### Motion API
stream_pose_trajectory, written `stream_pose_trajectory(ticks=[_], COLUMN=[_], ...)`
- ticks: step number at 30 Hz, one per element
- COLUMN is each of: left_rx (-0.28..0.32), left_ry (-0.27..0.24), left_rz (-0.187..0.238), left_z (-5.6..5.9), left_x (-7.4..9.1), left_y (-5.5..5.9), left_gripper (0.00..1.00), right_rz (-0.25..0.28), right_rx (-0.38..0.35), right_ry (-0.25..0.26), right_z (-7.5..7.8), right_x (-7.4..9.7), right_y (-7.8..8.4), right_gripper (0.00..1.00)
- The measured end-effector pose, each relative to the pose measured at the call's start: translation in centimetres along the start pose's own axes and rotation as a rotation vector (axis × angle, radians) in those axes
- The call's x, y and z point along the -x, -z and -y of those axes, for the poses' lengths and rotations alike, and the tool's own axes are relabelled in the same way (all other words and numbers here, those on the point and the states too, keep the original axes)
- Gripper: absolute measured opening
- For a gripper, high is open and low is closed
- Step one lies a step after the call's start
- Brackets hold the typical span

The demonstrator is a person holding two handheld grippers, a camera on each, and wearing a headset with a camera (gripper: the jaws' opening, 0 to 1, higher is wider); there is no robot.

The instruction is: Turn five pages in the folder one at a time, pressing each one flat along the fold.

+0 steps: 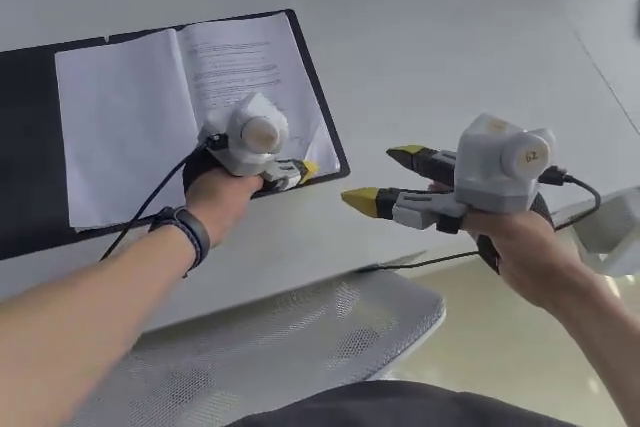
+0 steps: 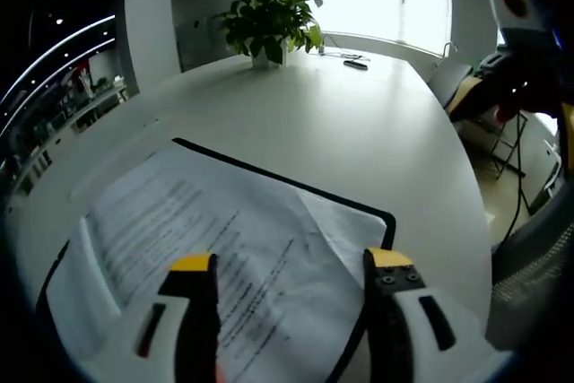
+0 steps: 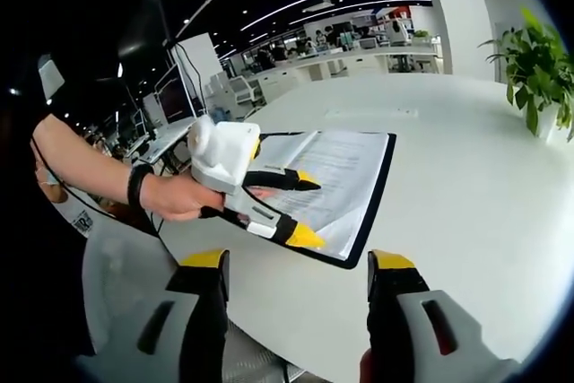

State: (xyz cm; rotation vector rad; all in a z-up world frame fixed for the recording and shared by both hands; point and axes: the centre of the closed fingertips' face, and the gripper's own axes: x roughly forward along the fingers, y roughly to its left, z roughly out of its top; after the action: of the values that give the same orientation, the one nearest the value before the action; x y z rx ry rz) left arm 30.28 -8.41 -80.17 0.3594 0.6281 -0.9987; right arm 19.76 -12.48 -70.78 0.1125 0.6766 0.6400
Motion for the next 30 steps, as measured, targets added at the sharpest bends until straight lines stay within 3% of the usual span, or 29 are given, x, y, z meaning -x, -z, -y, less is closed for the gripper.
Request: stream_pose_trajectory(ticks=[8,30], left_rx=[0.001,-0.006], left_ry=[0.004,0.016], left_rz=[0.014,0.032], left_z=[-0.3,-0.3], left_x=[-0.1,-0.1], left_y=[-0.1,-0.2], left_gripper=[0.64,0.59], right_rz=[-0.005,0.014], right_rx=[0.003,-0.005], right_ry=[-0.020,-0.045], right_z=[-0.2,0.9], right_x=[-0.7,-1.8], right_y=[-0.1,-0.7], right_gripper=[0.60,0.56])
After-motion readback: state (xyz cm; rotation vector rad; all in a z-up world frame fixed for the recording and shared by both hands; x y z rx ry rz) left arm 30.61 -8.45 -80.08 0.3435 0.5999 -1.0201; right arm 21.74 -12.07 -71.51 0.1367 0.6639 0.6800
